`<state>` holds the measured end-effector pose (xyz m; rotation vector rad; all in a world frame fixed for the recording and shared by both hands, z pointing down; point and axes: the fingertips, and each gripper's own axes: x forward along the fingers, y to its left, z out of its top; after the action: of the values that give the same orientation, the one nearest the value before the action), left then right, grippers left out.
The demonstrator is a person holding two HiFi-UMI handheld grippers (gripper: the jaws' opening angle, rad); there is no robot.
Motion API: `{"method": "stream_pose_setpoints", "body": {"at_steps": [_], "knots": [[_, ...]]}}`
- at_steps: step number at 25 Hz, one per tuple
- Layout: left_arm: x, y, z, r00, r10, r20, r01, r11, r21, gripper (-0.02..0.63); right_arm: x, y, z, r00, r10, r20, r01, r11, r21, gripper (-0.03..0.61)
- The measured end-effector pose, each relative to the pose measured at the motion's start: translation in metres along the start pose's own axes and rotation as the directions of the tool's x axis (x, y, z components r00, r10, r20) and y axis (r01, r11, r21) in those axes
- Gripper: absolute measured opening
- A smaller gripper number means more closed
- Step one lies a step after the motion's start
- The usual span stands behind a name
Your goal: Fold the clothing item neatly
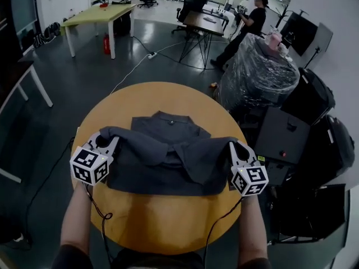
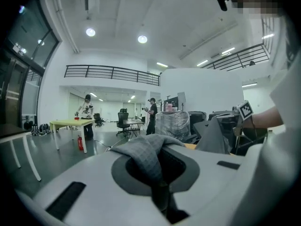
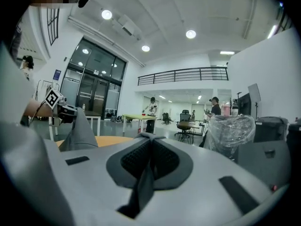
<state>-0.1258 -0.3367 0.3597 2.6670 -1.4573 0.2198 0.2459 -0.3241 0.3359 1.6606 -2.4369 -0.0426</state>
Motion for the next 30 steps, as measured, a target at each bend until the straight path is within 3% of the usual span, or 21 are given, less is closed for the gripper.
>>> {"method": "stream_pose_setpoints", "body": {"at_steps": [4, 9, 12, 14, 17, 21, 27, 30], "knots": [[0.074, 0.047, 0.010, 1.000, 0.005, -0.024, -0.005, 0.999, -0.034, 0.023, 0.076, -0.038, 0.012, 0.999, -0.030, -0.017, 0.031, 0.999, 0.010, -0.002], [0.153, 0.113, 0.012, 0.997, 0.057, -0.051, -0.061, 0.996, -0.072, 0.022, 0.159, -0.093, -0.001, 0.997, -0.065, -0.050, 0.068, 0.995, 0.067, -0.002], [0.195, 0.142, -0.009, 0.991, 0.085, -0.101, -0.094, 0.992, -0.083, 0.023, 0.201, -0.120, -0.025, 0.994, -0.081, -0.071, 0.090, 0.987, 0.134, -0.002], [0.224, 0.153, -0.038, 0.981, 0.078, -0.176, -0.097, 0.990, -0.104, 0.023, 0.229, -0.131, -0.052, 0.990, -0.104, -0.100, 0.121, 0.975, 0.185, -0.002], [0.245, 0.158, -0.097, 0.946, 0.063, -0.317, -0.120, 0.979, -0.163, 0.023, 0.253, -0.134, -0.112, 0.967, -0.147, -0.210, 0.189, 0.962, 0.197, -0.002], [0.244, 0.165, -0.132, 0.914, 0.055, -0.403, -0.159, 0.960, -0.230, 0.030, 0.264, -0.143, -0.168, 0.935, -0.187, -0.303, 0.254, 0.946, 0.200, -0.001], [0.222, 0.191, -0.165, 0.821, 0.118, -0.559, -0.222, 0.968, -0.121, 0.142, 0.245, -0.175, -0.188, 0.867, -0.335, -0.369, 0.394, 0.914, 0.097, 0.089], [0.206, 0.194, -0.171, 0.809, 0.133, -0.573, -0.238, 0.965, -0.111, 0.161, 0.229, -0.177, -0.176, 0.865, -0.364, -0.346, 0.414, 0.907, 0.082, 0.089]]}}
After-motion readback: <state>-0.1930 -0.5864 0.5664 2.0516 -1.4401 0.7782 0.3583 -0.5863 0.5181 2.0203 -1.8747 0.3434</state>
